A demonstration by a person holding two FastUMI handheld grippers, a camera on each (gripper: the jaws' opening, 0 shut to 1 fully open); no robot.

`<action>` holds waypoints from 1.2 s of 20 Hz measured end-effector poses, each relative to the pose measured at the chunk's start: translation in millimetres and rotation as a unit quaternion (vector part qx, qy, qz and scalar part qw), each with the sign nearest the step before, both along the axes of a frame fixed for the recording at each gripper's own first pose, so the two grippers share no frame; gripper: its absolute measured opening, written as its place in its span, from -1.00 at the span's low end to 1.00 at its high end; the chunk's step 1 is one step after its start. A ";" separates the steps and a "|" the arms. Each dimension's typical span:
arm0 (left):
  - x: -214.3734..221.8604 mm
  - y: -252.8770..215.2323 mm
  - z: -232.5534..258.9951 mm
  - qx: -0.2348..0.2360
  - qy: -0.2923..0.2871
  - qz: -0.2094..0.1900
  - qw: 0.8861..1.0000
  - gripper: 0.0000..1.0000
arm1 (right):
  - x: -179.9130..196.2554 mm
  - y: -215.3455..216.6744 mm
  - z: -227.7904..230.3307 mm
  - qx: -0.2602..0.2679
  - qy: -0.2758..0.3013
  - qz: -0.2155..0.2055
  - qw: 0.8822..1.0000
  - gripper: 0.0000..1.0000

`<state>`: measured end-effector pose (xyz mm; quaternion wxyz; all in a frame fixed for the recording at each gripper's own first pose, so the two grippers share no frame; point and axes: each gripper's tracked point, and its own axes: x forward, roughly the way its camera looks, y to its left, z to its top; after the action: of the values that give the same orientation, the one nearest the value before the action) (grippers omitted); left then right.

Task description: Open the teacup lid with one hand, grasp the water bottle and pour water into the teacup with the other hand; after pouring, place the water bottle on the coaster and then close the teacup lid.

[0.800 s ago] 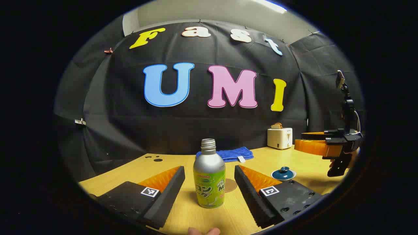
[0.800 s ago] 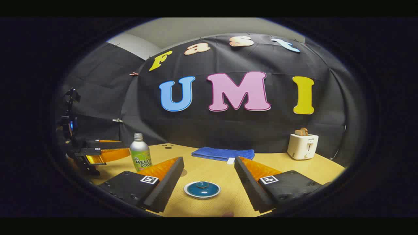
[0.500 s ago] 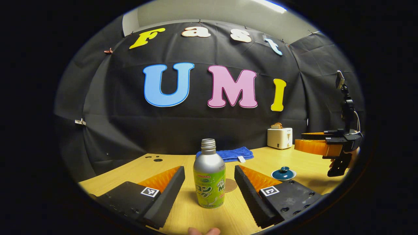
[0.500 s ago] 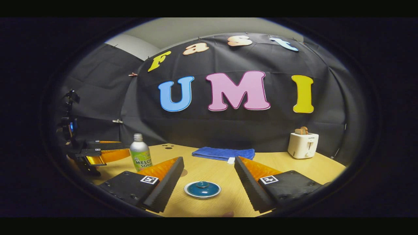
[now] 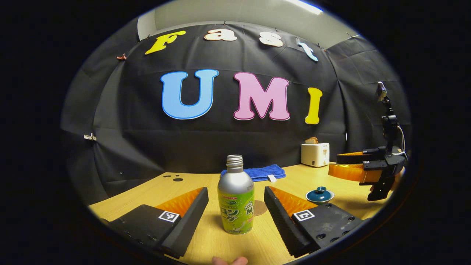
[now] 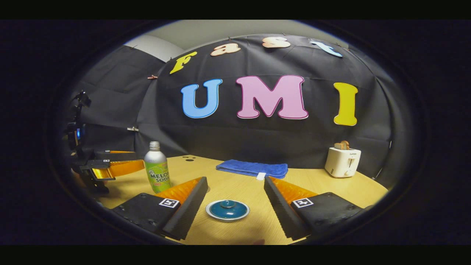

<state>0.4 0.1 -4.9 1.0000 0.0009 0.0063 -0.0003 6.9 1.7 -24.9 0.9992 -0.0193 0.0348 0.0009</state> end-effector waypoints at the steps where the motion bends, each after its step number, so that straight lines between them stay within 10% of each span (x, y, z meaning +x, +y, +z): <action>1: 0.7 -0.2 -0.7 -0.001 0.001 0.000 1.000 0.94 | 1.0 -1.6 -3.9 -0.003 0.006 -0.002 1.000 0.88; 7: 1.5 1.2 -4.3 0.005 0.005 0.005 1.000 0.93 | 12.0 -0.2 -35.4 -0.030 0.071 -0.001 0.997 0.84; 14: 1.6 0.6 -4.6 0.002 0.008 0.004 1.000 0.94 | 23.0 8.9 -68.4 -0.034 0.133 0.020 0.990 0.46; 17: 2.5 0.5 -6.1 0.002 0.009 0.004 1.000 0.94 | 24.1 6.8 -78.2 -0.007 0.154 0.020 0.988 0.00; 24: 2.5 0.8 -6.0 0.001 0.009 0.006 1.000 0.94 | 24.7 15.6 -78.5 0.015 0.158 0.039 0.987 -0.19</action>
<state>3.0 0.8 -10.9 0.9999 0.0021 0.0155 0.0059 31.6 17.3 -103.3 0.9806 -0.0048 0.1911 0.0434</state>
